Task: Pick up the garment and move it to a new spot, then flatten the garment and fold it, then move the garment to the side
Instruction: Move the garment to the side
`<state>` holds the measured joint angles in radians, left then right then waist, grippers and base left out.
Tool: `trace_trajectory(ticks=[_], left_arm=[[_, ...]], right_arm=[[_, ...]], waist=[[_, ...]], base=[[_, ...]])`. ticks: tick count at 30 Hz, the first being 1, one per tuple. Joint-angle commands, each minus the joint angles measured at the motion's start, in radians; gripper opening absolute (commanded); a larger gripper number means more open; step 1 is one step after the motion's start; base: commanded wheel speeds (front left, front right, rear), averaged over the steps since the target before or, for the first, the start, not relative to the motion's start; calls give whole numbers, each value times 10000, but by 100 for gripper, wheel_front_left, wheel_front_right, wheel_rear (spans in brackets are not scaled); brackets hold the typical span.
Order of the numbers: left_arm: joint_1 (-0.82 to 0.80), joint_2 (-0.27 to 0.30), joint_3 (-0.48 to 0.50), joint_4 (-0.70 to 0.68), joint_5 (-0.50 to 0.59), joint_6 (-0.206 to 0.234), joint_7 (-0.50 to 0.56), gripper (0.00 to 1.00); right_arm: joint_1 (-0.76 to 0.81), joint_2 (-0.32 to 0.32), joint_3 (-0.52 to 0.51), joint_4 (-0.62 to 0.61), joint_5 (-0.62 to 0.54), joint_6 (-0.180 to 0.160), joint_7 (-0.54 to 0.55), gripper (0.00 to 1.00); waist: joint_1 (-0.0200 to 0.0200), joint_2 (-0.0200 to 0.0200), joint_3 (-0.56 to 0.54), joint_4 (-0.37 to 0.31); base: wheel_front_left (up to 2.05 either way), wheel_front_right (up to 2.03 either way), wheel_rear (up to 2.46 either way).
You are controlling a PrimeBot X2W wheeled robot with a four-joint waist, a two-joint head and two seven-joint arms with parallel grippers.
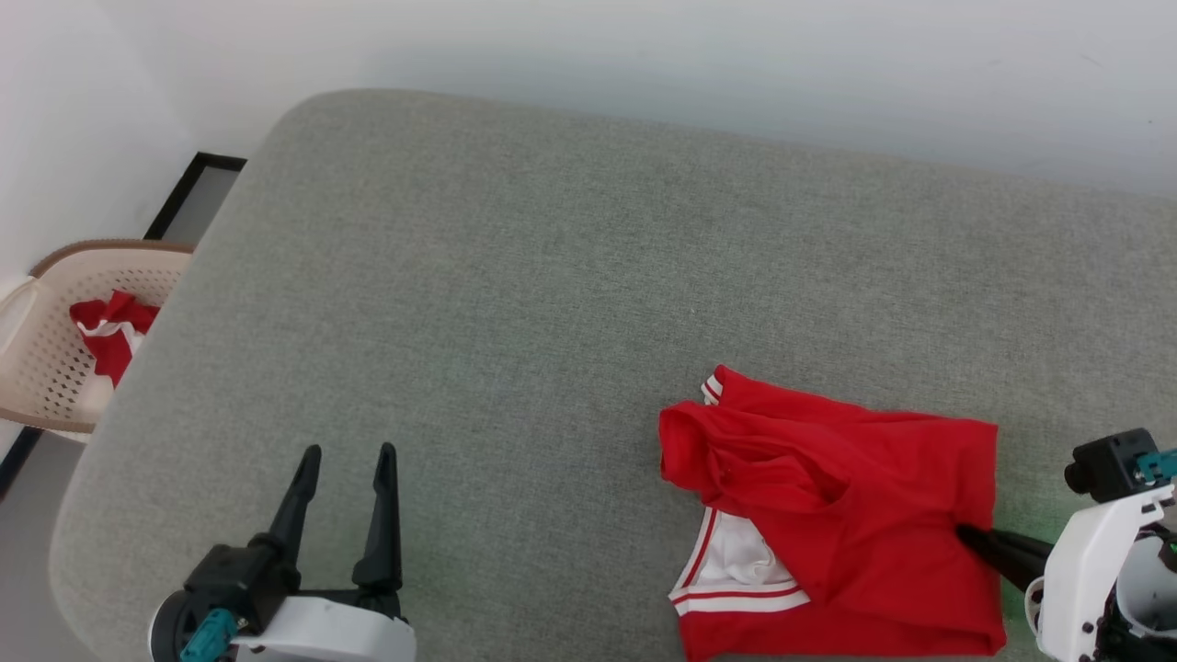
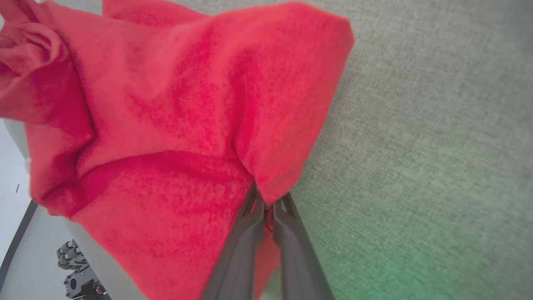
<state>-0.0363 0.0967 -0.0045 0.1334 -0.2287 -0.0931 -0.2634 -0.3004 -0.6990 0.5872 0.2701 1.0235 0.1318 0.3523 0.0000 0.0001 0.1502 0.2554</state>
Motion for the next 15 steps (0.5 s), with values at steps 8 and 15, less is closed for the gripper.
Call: trace_trajectory(ticks=[8,15], left_arm=[[-214,-126,10,-46,192,-135,-10,100],[-422,-174,-80,2,310,-204,-10,100]], right_arm=[[-440,-500,-212,-190,-294,-21,-151,0],[-504,-983,-622,-270,-428,-21,-149,0]], waist=[[0,-1,44,-182],[0,-1,76,-435]], base=[[0,0,0],[0,0,0]])
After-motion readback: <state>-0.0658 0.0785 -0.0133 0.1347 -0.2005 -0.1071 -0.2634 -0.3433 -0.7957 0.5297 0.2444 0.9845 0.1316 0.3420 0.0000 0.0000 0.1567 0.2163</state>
